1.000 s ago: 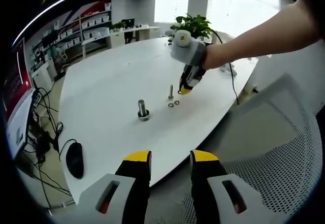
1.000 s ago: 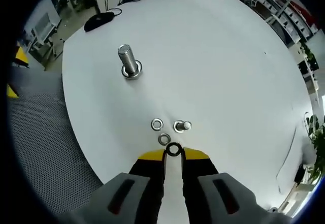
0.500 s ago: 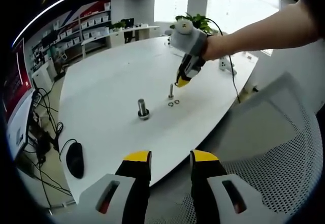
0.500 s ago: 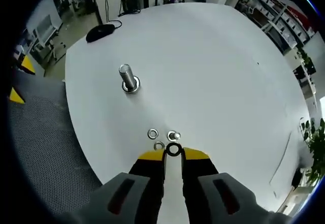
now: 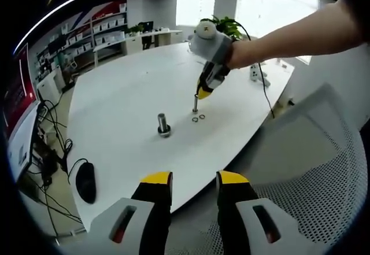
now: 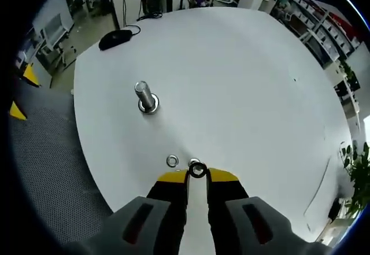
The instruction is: Place the washer onto the threaded stud by aligning its center hole with the stud, sliding it down to the base, and recovering from edge contact or off-axis alignment until the washer reaches the visible bottom stop.
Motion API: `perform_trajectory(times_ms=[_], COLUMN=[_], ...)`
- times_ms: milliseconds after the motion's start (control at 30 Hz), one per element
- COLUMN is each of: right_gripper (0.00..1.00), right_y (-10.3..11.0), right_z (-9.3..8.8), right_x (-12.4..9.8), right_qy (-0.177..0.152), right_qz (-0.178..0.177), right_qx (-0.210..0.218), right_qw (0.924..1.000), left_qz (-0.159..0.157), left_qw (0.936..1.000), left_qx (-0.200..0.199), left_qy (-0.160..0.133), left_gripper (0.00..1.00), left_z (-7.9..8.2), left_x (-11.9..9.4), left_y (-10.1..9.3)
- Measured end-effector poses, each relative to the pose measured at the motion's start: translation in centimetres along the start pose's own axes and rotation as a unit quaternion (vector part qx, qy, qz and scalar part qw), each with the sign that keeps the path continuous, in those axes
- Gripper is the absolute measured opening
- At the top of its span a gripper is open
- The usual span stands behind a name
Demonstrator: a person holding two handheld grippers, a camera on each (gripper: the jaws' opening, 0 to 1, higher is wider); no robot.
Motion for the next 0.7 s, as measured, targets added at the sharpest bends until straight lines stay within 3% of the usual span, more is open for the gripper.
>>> perform_trajectory(times_ms=[700], right_gripper=[0.14], right_y=[-0.1], right_z=[-0.1], right_x=[1.4], right_qy=[0.013], right_qz=[0.013], right_qx=[0.002], right_qw=[0.9998], left_qz=[-0.001], left_qw=[1.0], left_qx=[0.0], left_qy=[0.003], left_gripper=[0.28], left_z=[-0.1], left_x=[0.0], left_y=[0.0])
Point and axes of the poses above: the point that each gripper's makers call its tool centre point, and the gripper's own axes: x roughly forward along the fingers, y roughly to its left, z roughly out of its top, the point moved 1 cm from there along -x, roughly backward along the fingers, and after that the axes turned 10 degrees about -x, right-handed, at the moved point
